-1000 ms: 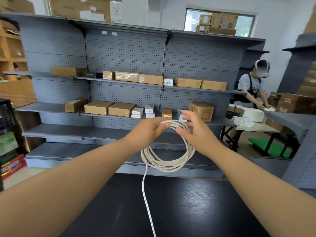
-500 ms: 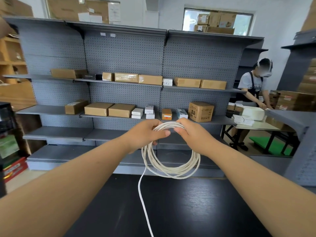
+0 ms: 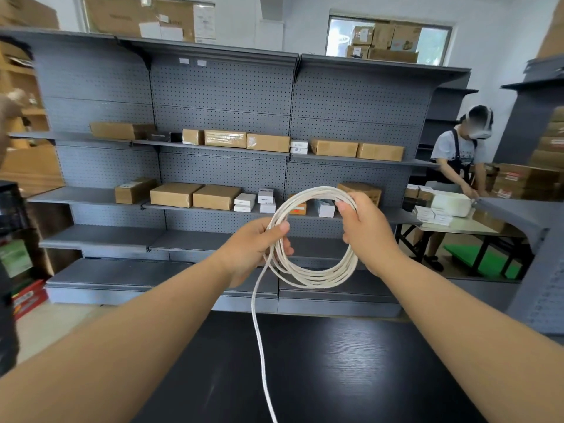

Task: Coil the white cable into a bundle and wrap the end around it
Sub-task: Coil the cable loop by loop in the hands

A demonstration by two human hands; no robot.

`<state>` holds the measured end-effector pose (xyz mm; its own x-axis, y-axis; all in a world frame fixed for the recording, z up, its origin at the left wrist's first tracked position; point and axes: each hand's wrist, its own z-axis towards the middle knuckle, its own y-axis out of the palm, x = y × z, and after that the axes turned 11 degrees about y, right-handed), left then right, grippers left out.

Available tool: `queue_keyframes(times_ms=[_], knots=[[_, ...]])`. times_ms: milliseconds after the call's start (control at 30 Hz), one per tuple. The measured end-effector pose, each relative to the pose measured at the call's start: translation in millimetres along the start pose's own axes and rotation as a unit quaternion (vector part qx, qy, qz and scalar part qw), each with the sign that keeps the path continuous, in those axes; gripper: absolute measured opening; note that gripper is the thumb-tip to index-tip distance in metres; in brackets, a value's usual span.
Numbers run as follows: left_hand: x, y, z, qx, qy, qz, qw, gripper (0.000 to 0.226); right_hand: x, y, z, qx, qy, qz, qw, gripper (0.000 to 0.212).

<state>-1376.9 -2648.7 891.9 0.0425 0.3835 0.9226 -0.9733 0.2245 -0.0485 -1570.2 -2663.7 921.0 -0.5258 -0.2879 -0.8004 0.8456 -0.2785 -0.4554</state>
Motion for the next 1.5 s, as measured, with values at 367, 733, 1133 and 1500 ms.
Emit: queue_keyframes(times_ms=[367, 733, 1133, 1500], knots=[[-2.8, 7.8, -6.5, 0.011, 0.035, -0.049, 0.998, 0.034, 4.2, 4.3, -1.8, 0.018, 0.031, 0.059, 0.998, 0.019], [-1.5, 14.1, -8.1, 0.069, 0.019, -0.094, 0.993, 0.042, -2.4, 11.1, -5.5, 0.057, 0.031, 0.042, 0.997, 0.018], [-5.4, 23.5, -3.6, 0.179, 0.155, 0.165, 0.957, 0.032, -3.1, 13.2, -11.7, 0.046, 0.047, 0.073, 0.995, 0.021], [20.1, 2.7, 12.9, 0.089, 0.197, 0.422, 0.880, 0.031, -3.1, 2.8, -9.7, -0.057, -0.014, 0.028, 0.998, 0.039]])
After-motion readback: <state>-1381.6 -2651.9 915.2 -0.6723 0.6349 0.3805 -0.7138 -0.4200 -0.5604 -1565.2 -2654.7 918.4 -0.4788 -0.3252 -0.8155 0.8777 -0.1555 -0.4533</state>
